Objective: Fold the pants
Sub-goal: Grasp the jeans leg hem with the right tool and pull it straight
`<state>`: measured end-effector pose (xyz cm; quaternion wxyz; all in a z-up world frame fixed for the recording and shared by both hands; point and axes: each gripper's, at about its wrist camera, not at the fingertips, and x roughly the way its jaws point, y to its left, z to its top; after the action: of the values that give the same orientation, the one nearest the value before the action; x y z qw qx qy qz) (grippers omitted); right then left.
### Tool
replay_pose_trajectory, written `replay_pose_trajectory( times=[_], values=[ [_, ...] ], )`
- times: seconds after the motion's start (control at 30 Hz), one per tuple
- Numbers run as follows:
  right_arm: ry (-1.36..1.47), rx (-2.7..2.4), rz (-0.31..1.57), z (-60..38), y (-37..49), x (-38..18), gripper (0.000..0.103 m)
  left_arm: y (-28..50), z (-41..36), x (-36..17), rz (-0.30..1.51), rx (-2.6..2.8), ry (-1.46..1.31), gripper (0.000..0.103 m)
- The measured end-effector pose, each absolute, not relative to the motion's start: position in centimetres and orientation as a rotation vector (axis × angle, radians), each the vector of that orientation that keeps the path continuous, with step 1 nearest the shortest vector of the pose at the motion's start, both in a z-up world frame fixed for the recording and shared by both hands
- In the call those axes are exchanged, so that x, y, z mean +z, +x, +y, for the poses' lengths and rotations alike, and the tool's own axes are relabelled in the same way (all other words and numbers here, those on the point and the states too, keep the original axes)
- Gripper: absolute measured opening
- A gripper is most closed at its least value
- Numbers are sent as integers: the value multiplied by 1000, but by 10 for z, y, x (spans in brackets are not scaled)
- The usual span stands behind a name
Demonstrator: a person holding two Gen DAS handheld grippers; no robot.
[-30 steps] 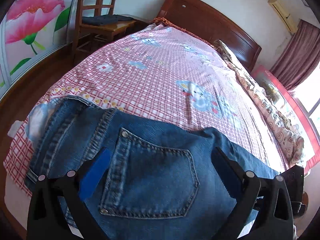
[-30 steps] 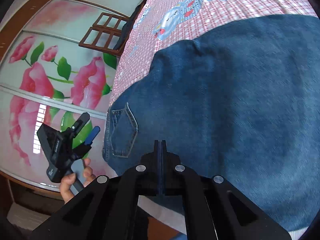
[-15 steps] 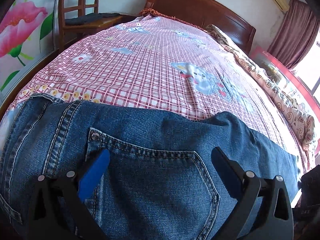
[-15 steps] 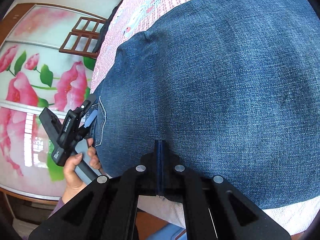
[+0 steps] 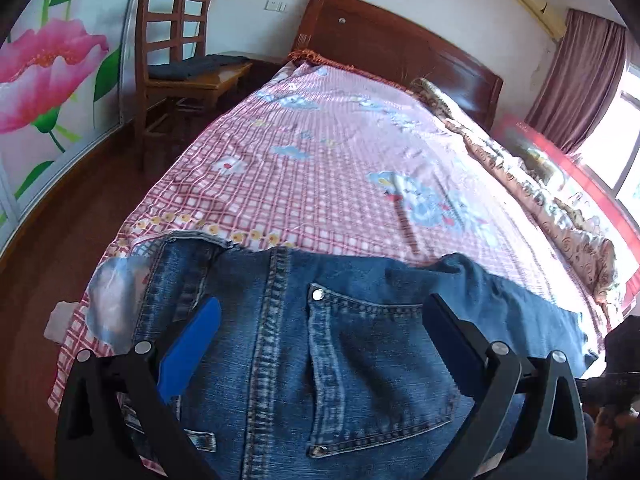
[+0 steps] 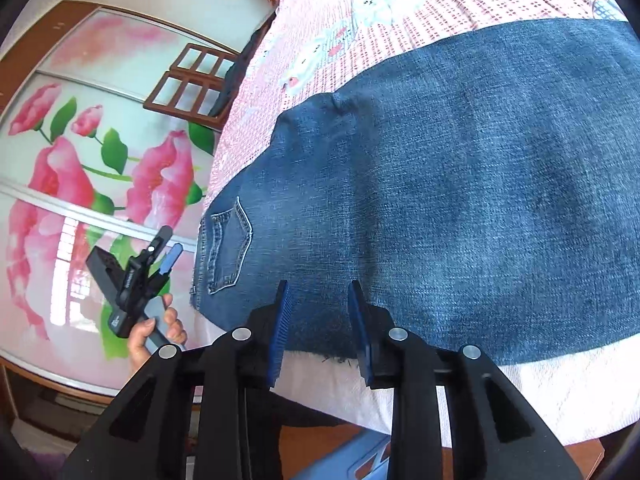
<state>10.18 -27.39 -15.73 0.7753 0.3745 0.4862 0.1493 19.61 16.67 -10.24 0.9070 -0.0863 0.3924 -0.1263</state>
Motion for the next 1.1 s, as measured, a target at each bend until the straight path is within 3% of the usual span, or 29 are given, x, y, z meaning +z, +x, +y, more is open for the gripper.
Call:
replay_pose_trajectory(
  times=[0.07, 0.17, 0.33, 0.37, 0.4, 0.43, 0.67, 0.9, 1.1],
  values=[
    [811, 292, 1067, -283, 96, -163, 28, 213, 174, -130, 903, -226, -195, 101],
    [822, 202, 1084, -306, 79, -166, 28, 210, 156, -137, 879, -192, -74, 101],
    [943, 40, 854, -397, 15, -140, 29, 198, 146, -122, 903, -114, -134, 101],
    [980, -14, 808, -420, 0, -137, 35, 189, 143, -115, 886, -119, -184, 101],
    [1013, -78, 766, -442, -16, -136, 49, 179, 137, -108, 866, -143, -215, 101],
    [1044, -154, 727, -463, -34, -136, 52, 168, 126, -101, 847, -170, -220, 101],
    [1309, -402, 498, -558, -114, -168, 52, 109, 27, -60, 810, -410, -258, 101],
    [1373, -344, 402, -586, -106, -177, 52, 67, -38, -47, 855, -562, -228, 101],
    [1388, -327, 410, -588, -85, -187, 52, 50, -45, -55, 898, -582, -221, 101]
  ],
)
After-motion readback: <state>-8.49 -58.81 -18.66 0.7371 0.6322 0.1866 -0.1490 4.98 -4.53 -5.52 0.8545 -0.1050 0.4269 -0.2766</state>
